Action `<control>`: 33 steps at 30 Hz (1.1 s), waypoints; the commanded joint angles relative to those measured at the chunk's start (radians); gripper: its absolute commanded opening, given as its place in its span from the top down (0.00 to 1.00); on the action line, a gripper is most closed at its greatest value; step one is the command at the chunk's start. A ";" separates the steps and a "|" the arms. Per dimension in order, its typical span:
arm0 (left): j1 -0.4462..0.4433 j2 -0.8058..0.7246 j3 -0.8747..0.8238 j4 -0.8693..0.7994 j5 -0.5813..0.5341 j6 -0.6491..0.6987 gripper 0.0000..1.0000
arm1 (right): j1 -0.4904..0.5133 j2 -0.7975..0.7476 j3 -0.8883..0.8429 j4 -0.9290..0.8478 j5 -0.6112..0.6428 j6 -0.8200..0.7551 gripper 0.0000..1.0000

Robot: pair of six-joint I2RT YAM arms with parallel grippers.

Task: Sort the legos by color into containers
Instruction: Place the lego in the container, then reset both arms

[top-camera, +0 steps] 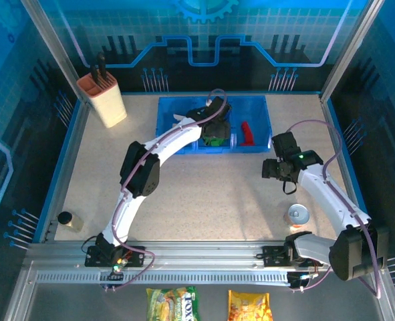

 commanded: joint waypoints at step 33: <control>0.519 -1.065 -1.793 1.372 -0.075 0.413 0.01 | -0.127 0.347 -0.535 1.737 -0.082 -0.442 0.00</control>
